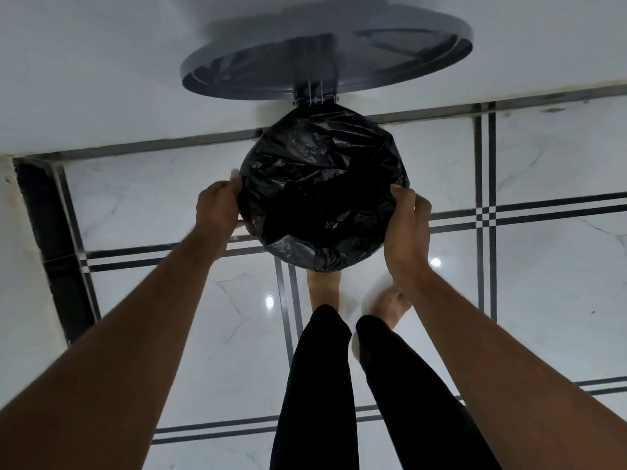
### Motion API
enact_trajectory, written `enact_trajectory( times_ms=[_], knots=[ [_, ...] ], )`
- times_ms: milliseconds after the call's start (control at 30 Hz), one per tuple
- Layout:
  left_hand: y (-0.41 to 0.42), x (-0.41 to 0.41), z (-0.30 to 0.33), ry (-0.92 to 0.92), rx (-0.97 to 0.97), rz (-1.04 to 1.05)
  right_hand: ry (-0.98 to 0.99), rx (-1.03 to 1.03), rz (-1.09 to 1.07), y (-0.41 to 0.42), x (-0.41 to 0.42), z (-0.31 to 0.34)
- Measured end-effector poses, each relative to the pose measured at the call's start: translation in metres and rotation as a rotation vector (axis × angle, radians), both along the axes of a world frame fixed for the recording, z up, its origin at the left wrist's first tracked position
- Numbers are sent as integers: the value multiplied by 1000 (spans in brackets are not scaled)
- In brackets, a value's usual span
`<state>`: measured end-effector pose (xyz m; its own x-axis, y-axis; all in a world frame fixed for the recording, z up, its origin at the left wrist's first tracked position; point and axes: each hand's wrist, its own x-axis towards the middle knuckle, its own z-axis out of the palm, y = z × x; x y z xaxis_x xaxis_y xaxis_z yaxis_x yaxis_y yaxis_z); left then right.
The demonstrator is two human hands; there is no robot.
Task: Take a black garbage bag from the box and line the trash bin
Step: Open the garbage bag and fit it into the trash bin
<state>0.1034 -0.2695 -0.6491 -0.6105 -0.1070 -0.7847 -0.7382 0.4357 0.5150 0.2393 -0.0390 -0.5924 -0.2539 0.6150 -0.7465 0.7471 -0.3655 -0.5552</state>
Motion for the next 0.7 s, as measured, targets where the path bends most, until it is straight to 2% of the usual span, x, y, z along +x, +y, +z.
enact_trajectory(
  times_ms=[133, 233, 267, 333, 400, 433, 467, 500, 533, 567, 600, 633, 700],
  knots=[
    [3, -7, 7, -89, 74, -70, 23, -5, 9, 0, 7, -8],
    [10, 1, 2, -20, -125, -162, 55, -40, 9, 0, 13, -13],
    [11, 7, 1, 128, -237, -160, 61, -41, 9, 0, 15, -14],
    [16, 21, 9, 623, -407, -228, 63, -26, 28, 0, 20, -15],
    [31, 36, 27, 976, -352, -506, 63, -20, 49, -2, 23, -15],
    [43, 46, 34, 1026, -249, -709, 63, -15, 63, -1, 25, -15],
    [56, 58, 39, 998, -177, -914, 63, -3, 77, -2, 25, -15],
    [66, 70, 38, 895, -169, -1119, 63, 11, 90, -2, 25, -14],
    [78, 80, 38, 709, -204, -1300, 65, 24, 97, -2, 25, -14],
    [86, 85, 33, 523, -249, -1374, 66, 30, 96, -2, 24, -15],
    [93, 85, 28, 376, -271, -1353, 70, 30, 91, -1, 24, -15],
    [96, 83, 19, 331, -261, -1279, 73, 25, 86, -1, 23, -16],
    [102, 73, -1, 452, -262, -1095, 83, 8, 79, -1, 24, -18]
  ],
)
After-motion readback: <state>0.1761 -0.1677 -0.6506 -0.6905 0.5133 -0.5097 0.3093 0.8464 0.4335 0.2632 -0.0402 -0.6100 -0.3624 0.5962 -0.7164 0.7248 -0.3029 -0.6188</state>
